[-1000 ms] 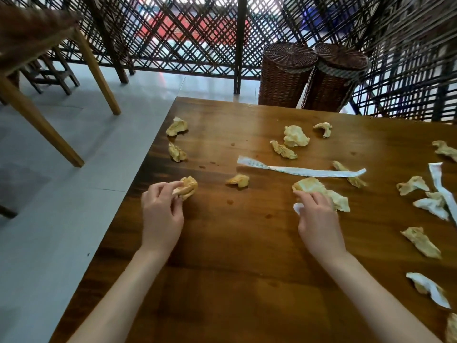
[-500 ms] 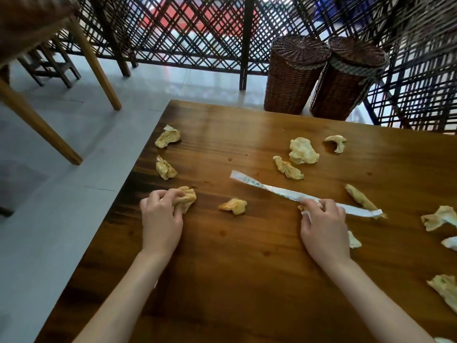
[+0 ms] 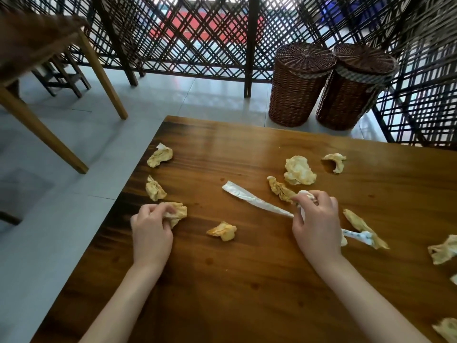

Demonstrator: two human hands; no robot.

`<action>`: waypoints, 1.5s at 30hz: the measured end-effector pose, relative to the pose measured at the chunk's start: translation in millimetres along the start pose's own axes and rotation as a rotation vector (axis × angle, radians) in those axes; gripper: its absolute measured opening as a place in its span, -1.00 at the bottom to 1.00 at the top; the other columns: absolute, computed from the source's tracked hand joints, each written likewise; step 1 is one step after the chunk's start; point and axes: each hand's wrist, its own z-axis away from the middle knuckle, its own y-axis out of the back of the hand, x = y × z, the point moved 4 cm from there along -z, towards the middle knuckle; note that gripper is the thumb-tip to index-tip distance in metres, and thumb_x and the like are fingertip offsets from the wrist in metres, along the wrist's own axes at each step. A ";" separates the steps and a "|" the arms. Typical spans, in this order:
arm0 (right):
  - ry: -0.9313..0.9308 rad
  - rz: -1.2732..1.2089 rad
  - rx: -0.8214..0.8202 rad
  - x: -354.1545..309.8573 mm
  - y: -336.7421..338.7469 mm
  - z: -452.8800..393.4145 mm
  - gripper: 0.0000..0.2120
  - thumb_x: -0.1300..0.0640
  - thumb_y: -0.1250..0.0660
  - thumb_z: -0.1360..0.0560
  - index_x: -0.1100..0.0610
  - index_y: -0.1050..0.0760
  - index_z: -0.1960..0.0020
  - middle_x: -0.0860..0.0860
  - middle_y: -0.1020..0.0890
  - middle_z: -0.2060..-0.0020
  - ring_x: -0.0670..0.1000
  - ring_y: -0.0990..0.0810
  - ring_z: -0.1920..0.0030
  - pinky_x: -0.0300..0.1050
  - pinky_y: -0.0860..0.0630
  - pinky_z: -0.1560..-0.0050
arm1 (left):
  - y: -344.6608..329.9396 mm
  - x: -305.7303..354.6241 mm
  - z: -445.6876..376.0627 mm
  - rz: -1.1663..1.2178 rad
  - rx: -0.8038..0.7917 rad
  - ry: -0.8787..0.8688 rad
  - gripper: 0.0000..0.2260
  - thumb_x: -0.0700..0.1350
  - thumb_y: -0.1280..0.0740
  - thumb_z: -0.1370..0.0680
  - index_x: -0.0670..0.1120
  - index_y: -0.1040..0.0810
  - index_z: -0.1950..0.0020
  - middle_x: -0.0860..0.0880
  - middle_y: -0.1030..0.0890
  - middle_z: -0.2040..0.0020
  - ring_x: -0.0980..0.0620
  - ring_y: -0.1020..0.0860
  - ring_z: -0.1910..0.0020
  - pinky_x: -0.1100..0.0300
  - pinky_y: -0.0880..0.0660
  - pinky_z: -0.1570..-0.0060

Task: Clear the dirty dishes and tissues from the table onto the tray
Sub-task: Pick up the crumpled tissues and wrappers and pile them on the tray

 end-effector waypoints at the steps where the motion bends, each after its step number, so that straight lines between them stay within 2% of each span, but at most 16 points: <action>1: -0.001 -0.005 0.005 -0.8 -1.2 -7.0 -0.72 0.41 -0.42 -0.35 0.20 -0.62 -0.02 0.20 -0.58 0.03 0.21 -0.50 0.02 -0.05 -0.51 0.20 | 1.6 1.9 -1.1 0.024 0.010 -0.005 -0.78 -0.33 -0.33 -0.49 -0.04 -0.61 -0.02 -0.10 -0.53 -0.10 -0.09 -0.43 -0.10 0.21 -0.35 0.02; 8: 0.004 -0.007 -0.026 -2.6 -29.5 -54.9 -0.72 0.34 -0.33 -0.44 0.15 -0.56 -0.12 0.20 -0.53 -0.03 0.20 -0.42 -0.06 -0.13 -0.37 0.12 | 12.3 25.9 -21.0 0.099 0.071 -0.127 -0.78 -0.35 -0.34 -0.49 -0.09 -0.62 -0.04 -0.07 -0.53 -0.09 -0.03 -0.46 -0.12 0.26 -0.37 -0.04; 12: -0.007 0.072 -0.086 -3.9 -47.5 -69.8 -0.65 0.07 -0.33 -0.49 0.05 -0.49 -0.27 0.17 -0.47 -0.20 0.21 -0.34 -0.20 0.10 -0.41 -0.11 | 15.9 25.6 -43.9 0.093 0.092 -0.145 -0.75 -0.35 -0.34 -0.48 -0.09 -0.60 -0.09 -0.09 -0.52 -0.10 -0.05 -0.47 -0.12 0.26 -0.37 -0.04; 15: -0.116 0.213 -0.239 2.3 -61.5 -72.6 -0.46 -0.16 -0.29 -0.46 -0.10 -0.31 -0.40 0.13 -0.28 -0.40 0.25 -0.16 -0.39 0.23 -0.30 -0.23 | 9.0 21.1 -59.5 0.078 0.033 -0.143 -0.63 -0.31 -0.37 -0.47 -0.07 -0.50 -0.25 -0.10 -0.53 -0.11 -0.08 -0.46 -0.12 0.22 -0.35 -0.07; 17: -0.177 0.220 -0.316 6.6 -68.9 -72.3 -0.45 -0.21 -0.26 -0.45 -0.13 -0.28 -0.41 0.15 -0.24 -0.43 0.25 -0.10 -0.43 0.23 -0.24 -0.28 | 2.5 17.5 -66.7 0.027 0.006 -0.132 -0.53 -0.20 -0.43 -0.46 -0.05 -0.42 -0.34 -0.08 -0.53 -0.13 -0.07 -0.44 -0.12 0.18 -0.32 -0.10; 20: -0.109 0.181 -0.247 3.3 -71.8 -71.5 -0.62 -0.08 -0.27 -0.49 -0.01 -0.45 -0.28 0.22 -0.43 -0.26 0.25 -0.27 -0.32 0.16 -0.33 -0.20 | -6.9 11.0 -73.3 -0.053 0.013 -0.108 -0.61 -0.06 -0.42 -0.46 -0.01 -0.52 -0.29 -0.13 -0.45 -0.28 -0.13 -0.35 -0.28 0.06 -0.30 -0.23; 22: -0.067 0.143 -0.189 1.0 -71.8 -72.1 -0.71 0.05 -0.29 -0.51 0.05 -0.51 -0.22 0.22 -0.50 -0.14 0.25 -0.37 -0.20 0.10 -0.40 -0.13 | -14.3 6.6 -75.0 -0.028 -0.034 -0.086 -0.67 -0.04 -0.39 -0.49 0.00 -0.54 -0.25 -0.14 -0.43 -0.30 -0.13 -0.31 -0.32 0.02 -0.32 -0.26; 26: -0.056 0.093 -0.176 -0.5 -74.0 -75.3 -0.76 0.19 -0.28 -0.52 0.08 -0.53 -0.17 0.20 -0.53 -0.04 0.21 -0.44 -0.04 -0.06 -0.41 0.04 | -21.3 1.4 -77.7 0.006 -0.026 -0.128 -0.75 -0.15 -0.35 -0.52 -0.03 -0.56 -0.21 -0.11 -0.54 -0.15 -0.08 -0.39 -0.18 0.19 -0.34 -0.09; 31: -0.068 0.035 -0.071 -2.4 -66.8 -69.6 -0.82 0.27 -0.31 -0.48 0.12 -0.56 -0.06 0.18 -0.56 0.06 0.17 -0.48 0.06 -0.13 -0.36 0.16 | -15.9 6.5 -83.3 0.076 0.025 -0.179 -0.75 -0.25 -0.34 -0.52 -0.10 -0.57 -0.19 -0.12 -0.55 -0.11 -0.06 -0.44 -0.11 0.21 -0.37 -0.05; 34: -0.035 0.046 -0.007 -9.2 -60.7 -66.4 -0.82 0.29 -0.36 -0.45 0.14 -0.57 -0.03 0.19 -0.58 0.08 0.17 -0.49 0.08 -0.13 -0.39 0.17 | -9.7 12.5 -96.0 0.101 0.078 -0.253 -0.73 -0.28 -0.35 -0.51 -0.11 -0.56 -0.20 -0.14 -0.53 -0.13 -0.11 -0.44 -0.13 0.13 -0.42 -0.10; 37: -0.023 0.064 0.015 -17.1 -57.1 -65.9 -0.80 0.31 -0.38 -0.43 0.15 -0.58 -0.03 0.20 -0.59 0.06 0.18 -0.51 0.08 -0.14 -0.40 0.17 | -11.5 15.5 -117.3 0.095 0.044 -0.279 -0.72 -0.27 -0.36 -0.51 -0.09 -0.57 -0.20 -0.16 -0.50 -0.19 -0.14 -0.42 -0.19 0.01 -0.46 -0.17; 42: -0.016 0.050 0.014 -27.3 -54.2 -62.7 -0.74 0.31 -0.41 -0.41 0.14 -0.58 -0.08 0.18 -0.60 0.05 0.15 -0.52 0.06 -0.17 -0.40 0.17 | -30.6 5.0 -142.8 -0.039 -0.130 -0.236 -0.72 0.01 -0.33 -0.53 0.04 -0.51 -0.23 -0.21 -0.30 -0.42 -0.24 -0.20 -0.42 -0.15 -0.21 -0.36; 45: -0.049 0.075 -0.031 -23.9 -53.8 -59.4 -0.59 0.27 -0.43 -0.40 0.14 -0.51 -0.23 0.16 -0.61 0.00 0.16 -0.51 0.00 -0.03 -0.50 0.09 | -36.2 3.0 -149.0 -0.055 -0.167 -0.217 -0.71 0.03 -0.32 -0.53 0.04 -0.50 -0.23 -0.22 -0.36 -0.39 -0.25 -0.25 -0.39 -0.14 -0.26 -0.31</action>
